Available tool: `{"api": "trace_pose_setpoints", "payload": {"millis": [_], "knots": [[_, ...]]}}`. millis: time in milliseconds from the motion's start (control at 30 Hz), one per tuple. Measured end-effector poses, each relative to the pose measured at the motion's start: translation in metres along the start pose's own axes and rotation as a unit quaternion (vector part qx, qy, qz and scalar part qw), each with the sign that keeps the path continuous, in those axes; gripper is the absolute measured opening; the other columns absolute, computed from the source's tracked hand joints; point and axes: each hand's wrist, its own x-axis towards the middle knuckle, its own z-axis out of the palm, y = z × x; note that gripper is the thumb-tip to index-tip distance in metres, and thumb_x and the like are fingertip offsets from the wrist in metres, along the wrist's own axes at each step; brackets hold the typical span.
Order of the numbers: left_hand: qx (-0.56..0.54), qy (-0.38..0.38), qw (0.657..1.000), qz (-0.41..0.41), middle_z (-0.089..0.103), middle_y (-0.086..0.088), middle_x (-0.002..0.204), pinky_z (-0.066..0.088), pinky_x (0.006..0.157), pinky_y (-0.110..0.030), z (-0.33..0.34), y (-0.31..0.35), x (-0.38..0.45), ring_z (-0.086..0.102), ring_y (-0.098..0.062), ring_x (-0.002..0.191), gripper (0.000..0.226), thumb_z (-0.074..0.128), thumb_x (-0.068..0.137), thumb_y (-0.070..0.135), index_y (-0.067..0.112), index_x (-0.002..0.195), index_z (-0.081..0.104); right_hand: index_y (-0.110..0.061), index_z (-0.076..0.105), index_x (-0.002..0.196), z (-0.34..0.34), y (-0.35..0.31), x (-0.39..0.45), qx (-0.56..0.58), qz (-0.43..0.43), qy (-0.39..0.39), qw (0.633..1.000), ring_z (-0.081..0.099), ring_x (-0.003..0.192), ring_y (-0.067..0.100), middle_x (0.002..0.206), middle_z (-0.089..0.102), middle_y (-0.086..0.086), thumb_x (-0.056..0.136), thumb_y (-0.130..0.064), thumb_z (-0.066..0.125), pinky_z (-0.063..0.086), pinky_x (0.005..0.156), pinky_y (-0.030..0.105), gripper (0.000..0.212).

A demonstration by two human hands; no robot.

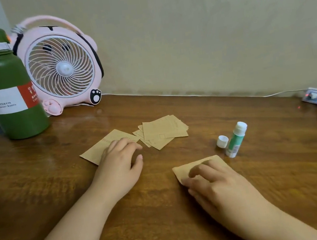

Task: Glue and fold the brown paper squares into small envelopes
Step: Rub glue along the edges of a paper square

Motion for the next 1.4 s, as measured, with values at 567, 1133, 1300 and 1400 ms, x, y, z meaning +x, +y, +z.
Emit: {"api": "trace_pose_setpoints", "payload": {"millis": [567,1133,1300,1400], "knots": [[-0.135,-0.107,0.969,0.178,0.053,0.022,0.101,0.035,0.088,-0.012,0.039,0.091,0.000,0.041,0.005,0.106,0.021,0.057,0.089,0.014,0.024,0.105,0.067,-0.032,0.030,0.137,-0.018,0.095,-0.014,0.348,0.396,0.154,0.836,0.046,0.115,0.003,0.125,0.039,-0.022,0.079,-0.037,0.071,0.045,0.097,0.030,0.071],[-0.163,-0.177,0.954,0.180,0.056,0.022,0.102,0.031,0.092,-0.007,0.029,0.079,-0.005,0.044,0.002,0.109,0.027,0.052,0.081,0.035,0.025,0.098,0.069,-0.055,0.049,0.106,-0.042,0.075,-0.037,0.356,0.283,0.008,0.890,0.061,0.073,0.014,0.087,0.066,-0.001,0.077,-0.044,0.065,0.050,0.069,0.033,0.035],[-0.154,-0.195,0.953,0.172,0.056,0.024,0.099,0.034,0.090,-0.011,0.031,0.078,-0.006,0.045,0.001,0.104,0.022,0.054,0.080,0.033,0.030,0.096,0.068,-0.053,0.047,0.105,-0.060,0.063,-0.031,0.122,0.205,-0.172,0.956,0.057,0.069,0.003,0.084,0.059,-0.017,0.087,-0.042,0.058,0.048,0.061,0.022,0.024],[-0.148,-0.201,0.953,0.171,0.057,0.022,0.098,0.035,0.090,-0.013,0.033,0.076,-0.007,0.047,0.000,0.104,0.025,0.050,0.078,0.040,0.031,0.094,0.068,-0.050,0.050,0.109,-0.065,0.051,-0.017,0.037,0.182,-0.223,0.957,0.056,0.067,0.004,0.083,0.056,-0.017,0.087,-0.043,0.054,0.046,0.057,0.020,0.023]]}}
